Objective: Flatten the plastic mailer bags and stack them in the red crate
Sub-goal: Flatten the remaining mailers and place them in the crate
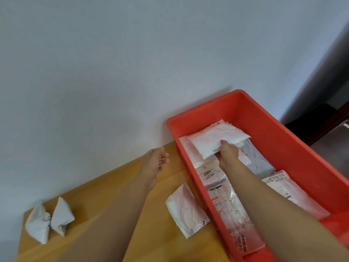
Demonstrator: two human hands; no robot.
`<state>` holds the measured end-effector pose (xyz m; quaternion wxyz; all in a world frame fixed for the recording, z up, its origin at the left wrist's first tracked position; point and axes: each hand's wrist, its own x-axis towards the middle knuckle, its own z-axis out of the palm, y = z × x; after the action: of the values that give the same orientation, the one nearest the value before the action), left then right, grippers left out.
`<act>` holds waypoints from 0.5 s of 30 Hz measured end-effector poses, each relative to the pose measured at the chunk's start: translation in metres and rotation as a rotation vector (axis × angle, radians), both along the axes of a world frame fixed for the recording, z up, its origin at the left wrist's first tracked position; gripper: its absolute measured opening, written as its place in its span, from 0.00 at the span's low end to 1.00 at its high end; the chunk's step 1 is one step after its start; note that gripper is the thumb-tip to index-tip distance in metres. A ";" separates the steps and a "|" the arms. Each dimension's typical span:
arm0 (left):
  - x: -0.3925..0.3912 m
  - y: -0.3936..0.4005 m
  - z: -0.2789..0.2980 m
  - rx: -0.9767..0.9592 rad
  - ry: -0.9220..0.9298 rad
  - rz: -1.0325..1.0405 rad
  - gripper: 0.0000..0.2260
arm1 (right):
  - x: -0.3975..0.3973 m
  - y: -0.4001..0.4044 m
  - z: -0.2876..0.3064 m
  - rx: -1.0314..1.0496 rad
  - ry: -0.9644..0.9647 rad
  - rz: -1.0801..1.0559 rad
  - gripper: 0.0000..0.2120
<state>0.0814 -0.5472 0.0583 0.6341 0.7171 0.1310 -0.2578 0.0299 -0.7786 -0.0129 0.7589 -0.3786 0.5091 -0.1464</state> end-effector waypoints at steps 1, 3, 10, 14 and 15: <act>-0.001 0.001 -0.002 0.006 0.003 0.002 0.05 | 0.004 0.001 -0.002 0.007 -0.002 0.039 0.12; -0.003 0.004 -0.003 0.017 0.007 0.007 0.06 | 0.012 0.006 -0.002 0.015 -0.029 0.106 0.14; -0.010 0.023 -0.011 0.048 0.031 0.022 0.06 | 0.028 0.016 0.000 -0.014 0.114 0.315 0.08; -0.013 0.040 -0.024 0.064 0.057 0.036 0.04 | 0.029 0.019 0.008 -0.292 0.480 0.242 0.26; -0.013 0.044 -0.027 0.067 0.062 0.040 0.04 | 0.030 0.024 0.014 -0.416 0.453 0.218 0.27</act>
<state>0.0682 -0.5032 0.0308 0.6104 0.7268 0.1737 -0.2626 0.0599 -0.7543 0.0015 0.5441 -0.6007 0.5807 -0.0774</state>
